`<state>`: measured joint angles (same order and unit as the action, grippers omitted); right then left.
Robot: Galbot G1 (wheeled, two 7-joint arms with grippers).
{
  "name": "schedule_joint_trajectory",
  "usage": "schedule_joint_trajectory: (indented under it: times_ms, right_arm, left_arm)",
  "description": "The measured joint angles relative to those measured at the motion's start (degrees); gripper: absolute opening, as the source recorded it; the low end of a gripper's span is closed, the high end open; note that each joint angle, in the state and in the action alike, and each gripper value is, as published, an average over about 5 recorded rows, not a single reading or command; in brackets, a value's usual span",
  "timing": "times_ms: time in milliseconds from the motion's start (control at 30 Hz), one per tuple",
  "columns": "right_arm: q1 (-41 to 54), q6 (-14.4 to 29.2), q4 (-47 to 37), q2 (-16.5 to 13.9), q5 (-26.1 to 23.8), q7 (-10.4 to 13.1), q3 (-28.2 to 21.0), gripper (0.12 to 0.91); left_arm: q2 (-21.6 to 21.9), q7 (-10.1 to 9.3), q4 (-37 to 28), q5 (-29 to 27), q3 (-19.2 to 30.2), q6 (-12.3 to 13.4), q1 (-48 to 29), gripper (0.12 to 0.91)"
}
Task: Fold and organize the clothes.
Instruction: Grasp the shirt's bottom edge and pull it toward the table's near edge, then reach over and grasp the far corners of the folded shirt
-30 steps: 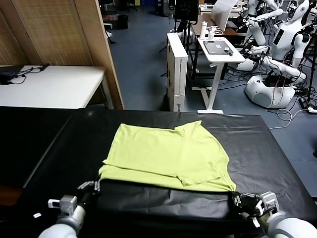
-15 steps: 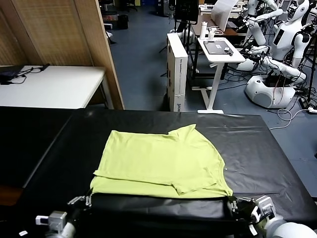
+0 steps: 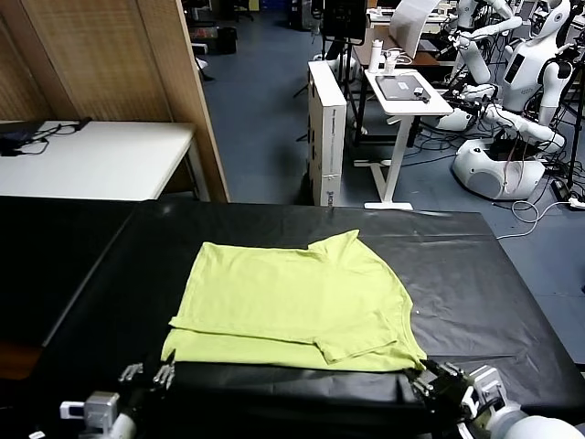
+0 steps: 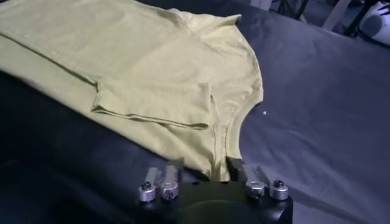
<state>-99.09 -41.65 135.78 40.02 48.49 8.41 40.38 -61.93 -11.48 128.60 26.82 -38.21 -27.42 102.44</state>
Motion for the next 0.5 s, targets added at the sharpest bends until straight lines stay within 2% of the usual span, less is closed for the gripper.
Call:
schedule_joint_trajectory:
  times_ms: [133, 267, 367, 500]
  right_arm:
    - [8.72, 2.08, -5.64, 0.06, 1.85, -1.94, -2.85, 0.907]
    - [19.24, 2.63, -12.02, 0.38, 2.79, -2.31, -7.67, 0.907]
    - [27.67, 2.07, -16.7, 0.92, 3.16, -2.26, -12.53, 0.907]
    - [38.65, 1.2, -23.47, 2.09, 3.68, -2.33, -19.57, 0.907]
  left_arm:
    - [0.95, -0.57, -0.84, 3.58, -0.57, 0.28, -4.35, 0.907]
    - [2.12, 0.25, -3.01, 6.11, 0.82, 1.9, -10.3, 0.907]
    - [2.94, 0.45, -5.35, 8.96, 2.58, 1.16, -15.27, 0.907]
    - [3.54, -0.32, -9.1, 12.22, 5.45, -0.47, -22.34, 0.907]
